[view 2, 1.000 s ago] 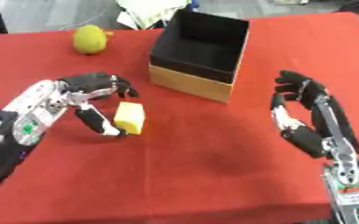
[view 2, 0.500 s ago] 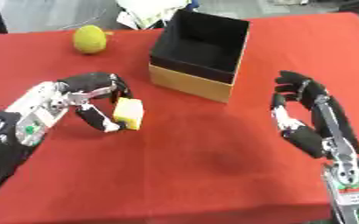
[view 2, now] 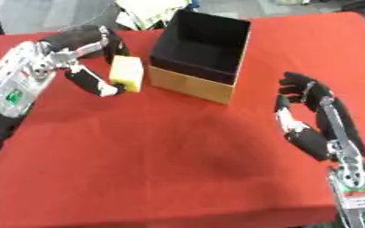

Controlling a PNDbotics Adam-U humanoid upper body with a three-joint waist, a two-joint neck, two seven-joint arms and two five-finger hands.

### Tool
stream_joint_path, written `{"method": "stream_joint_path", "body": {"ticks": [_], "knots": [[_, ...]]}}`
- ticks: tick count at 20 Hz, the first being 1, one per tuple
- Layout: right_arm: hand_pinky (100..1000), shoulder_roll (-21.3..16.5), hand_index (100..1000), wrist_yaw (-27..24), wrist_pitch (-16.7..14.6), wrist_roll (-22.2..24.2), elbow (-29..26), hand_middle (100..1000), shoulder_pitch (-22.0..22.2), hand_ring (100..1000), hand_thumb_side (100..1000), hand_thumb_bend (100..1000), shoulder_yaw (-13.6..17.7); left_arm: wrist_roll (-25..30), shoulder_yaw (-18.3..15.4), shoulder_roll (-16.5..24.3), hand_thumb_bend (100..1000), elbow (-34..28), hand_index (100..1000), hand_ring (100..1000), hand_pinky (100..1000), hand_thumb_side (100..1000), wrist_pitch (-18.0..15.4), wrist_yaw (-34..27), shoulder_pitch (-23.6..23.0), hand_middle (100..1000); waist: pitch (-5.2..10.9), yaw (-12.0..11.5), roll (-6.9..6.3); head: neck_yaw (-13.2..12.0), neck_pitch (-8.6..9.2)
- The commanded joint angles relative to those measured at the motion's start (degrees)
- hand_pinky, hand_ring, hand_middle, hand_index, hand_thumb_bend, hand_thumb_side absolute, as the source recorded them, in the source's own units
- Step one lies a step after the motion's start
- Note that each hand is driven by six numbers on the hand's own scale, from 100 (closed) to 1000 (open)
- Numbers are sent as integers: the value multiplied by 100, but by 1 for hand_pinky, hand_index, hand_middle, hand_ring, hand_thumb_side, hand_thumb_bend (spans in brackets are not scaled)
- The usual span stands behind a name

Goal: Pick up objects on the table and place them in the box.

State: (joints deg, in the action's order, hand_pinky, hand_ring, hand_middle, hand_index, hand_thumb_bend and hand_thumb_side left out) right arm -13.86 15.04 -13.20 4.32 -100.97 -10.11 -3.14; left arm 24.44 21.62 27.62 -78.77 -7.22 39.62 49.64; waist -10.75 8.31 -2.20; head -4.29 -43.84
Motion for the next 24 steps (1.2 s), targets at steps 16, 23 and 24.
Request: {"method": "stream_joint_path", "body": {"ticks": [16, 23, 24], "knots": [[699, -60, 863, -138, -74, 287, -89, 744, -300, 747, 496, 100, -250, -1634, -854, -1245, 511, 2293, 793, 590, 641, 313, 149, 1439, 1334, 590, -93, 652, -141, -359, -28], [698, -60, 863, -138, -72, 294, -88, 744, -305, 746, 499, 100, -246, -1912, -1003, -1253, 718, 2290, 852, 672, 693, 467, 211, 1411, 1349, 677, -113, 676, -166, -345, -28], [698, -64, 863, -135, -68, 288, -83, 743, -291, 746, 501, 100, -234, -1999, -1041, -1217, 686, 2247, 842, 678, 698, 443, 254, 1372, 1374, 685, -109, 659, -169, -319, -28]]}}
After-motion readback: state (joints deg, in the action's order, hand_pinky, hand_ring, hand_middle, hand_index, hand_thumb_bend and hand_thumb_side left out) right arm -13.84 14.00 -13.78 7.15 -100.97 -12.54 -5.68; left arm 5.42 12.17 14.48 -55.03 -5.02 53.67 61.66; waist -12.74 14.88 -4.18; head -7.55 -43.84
